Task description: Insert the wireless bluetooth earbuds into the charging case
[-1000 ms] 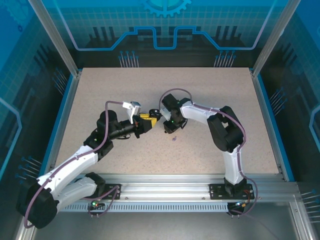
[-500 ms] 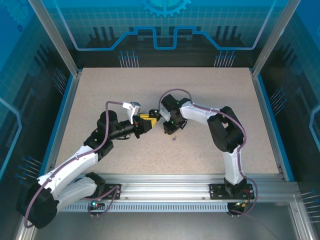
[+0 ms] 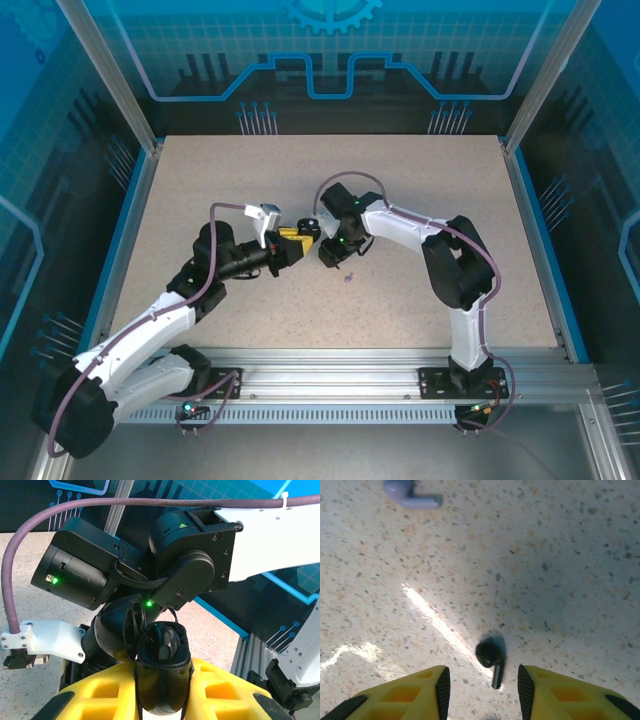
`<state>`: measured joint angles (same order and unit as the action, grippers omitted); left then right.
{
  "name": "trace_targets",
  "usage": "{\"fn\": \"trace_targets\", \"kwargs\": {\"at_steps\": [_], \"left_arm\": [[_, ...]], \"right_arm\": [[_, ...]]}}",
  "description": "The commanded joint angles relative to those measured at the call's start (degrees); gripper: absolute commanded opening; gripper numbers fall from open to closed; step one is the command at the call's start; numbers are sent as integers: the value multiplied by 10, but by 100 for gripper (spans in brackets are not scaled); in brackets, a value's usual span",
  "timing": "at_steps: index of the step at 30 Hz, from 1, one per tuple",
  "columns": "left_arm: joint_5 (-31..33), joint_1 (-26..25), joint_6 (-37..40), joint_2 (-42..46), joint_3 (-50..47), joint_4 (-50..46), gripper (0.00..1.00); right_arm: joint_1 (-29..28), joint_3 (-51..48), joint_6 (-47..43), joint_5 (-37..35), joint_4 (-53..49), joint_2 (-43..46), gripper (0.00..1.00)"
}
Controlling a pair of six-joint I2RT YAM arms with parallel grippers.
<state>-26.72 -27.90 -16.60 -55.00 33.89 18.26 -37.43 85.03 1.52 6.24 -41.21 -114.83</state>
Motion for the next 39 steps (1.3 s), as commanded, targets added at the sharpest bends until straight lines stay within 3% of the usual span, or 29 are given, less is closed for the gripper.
{"fn": "trace_targets", "kwargs": {"at_steps": [1,25,39], "left_arm": [[8,1,-2,13,2,1,3],[11,0,-3,12,-1,5,3],[13,1,-3,16,-3,5,3]], "right_arm": [[-13,22,7,9,-19,-20,43],[-33,50,0,-52,-53,-70,44],[-42,61,5,-80,-68,-88,39]]}}
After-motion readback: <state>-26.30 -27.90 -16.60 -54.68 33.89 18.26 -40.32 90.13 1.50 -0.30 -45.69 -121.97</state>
